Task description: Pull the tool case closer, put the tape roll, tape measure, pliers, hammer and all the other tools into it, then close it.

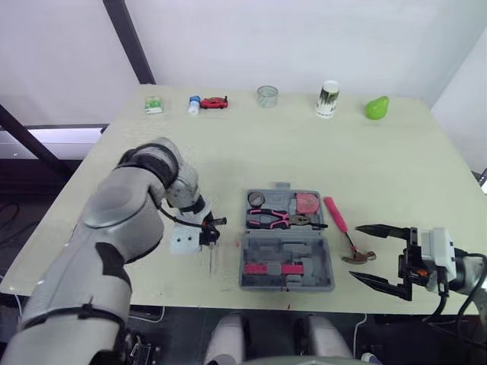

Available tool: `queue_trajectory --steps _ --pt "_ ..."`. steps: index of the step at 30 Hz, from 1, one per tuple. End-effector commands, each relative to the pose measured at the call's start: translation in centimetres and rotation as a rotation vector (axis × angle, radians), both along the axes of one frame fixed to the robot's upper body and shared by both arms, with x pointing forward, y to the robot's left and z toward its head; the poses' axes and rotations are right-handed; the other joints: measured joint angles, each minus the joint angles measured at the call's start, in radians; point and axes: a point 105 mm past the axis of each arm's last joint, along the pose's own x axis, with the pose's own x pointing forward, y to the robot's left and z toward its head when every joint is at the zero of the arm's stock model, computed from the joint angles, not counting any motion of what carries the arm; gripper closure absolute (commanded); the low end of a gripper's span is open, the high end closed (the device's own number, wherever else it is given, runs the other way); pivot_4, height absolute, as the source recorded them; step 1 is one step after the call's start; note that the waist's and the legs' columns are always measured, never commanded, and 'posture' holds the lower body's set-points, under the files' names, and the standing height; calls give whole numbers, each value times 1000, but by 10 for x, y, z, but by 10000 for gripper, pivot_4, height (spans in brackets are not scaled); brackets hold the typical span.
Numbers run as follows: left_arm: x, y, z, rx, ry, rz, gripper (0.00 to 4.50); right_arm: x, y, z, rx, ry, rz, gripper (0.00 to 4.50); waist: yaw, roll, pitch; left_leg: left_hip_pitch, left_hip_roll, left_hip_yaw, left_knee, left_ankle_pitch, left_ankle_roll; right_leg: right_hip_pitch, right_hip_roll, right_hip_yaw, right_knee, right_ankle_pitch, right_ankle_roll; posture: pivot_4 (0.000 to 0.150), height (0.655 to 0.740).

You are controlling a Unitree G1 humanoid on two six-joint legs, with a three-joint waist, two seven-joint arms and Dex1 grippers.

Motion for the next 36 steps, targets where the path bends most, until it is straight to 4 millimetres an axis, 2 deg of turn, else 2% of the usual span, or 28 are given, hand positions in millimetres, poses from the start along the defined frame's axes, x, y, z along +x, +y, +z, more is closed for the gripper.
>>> queue_trajectory --steps 1,9,11,13,15,21,28,36 --pt "6 15 17 -7 -54 76 44624 1 2 5 8 -27 15 0 1 0 0 0 0 0 0 0 0 0 0 0 0 0 0 1500 7400" --pt "34 26 33 -90 -251 271 44624 3 2 5 7 -26 25 0 2 0 0 -2 1 0 3 0 0 0 0 -2 0 0 0 1500 7400" --pt "42 25 36 -172 -291 375 44624 3 2 5 8 -28 26 0 2 0 0 -2 1 -1 3 0 0 0 0 -2 1 0 0 1500 7400" --pt "51 27 40 -306 -304 552 44624 3 2 4 8 -29 23 0 1 0 0 -2 1 0 4 0 0 0 0 -2 1 0 0 1500 7400" --pt "54 33 43 -362 -303 664 44624 2 1 4 7 -28 20 0 -4 1 1 -2 1 -1 4 0 0 0 0 -2 2 0 0 1500 7400" --pt "40 38 52 -500 -235 941 44624 1 1 3 7 -27 17 0 -15 2 1 -4 3 0 5 0 0 -3 0 -2 4 0 0 1500 7400" --pt "3 17 73 -960 129 1531 44624 4 4 2 13 -22 34 0 -22 3 2 -4 5 -3 7 0 0 -3 0 -2 5 0 0 1500 7400" --pt "-22 23 81 -1165 254 1987 44624 10 5 3 49 -13 55 0 -22 3 2 -3 2 -9 7 0 0 -2 1 -3 7 0 0 1500 7400"
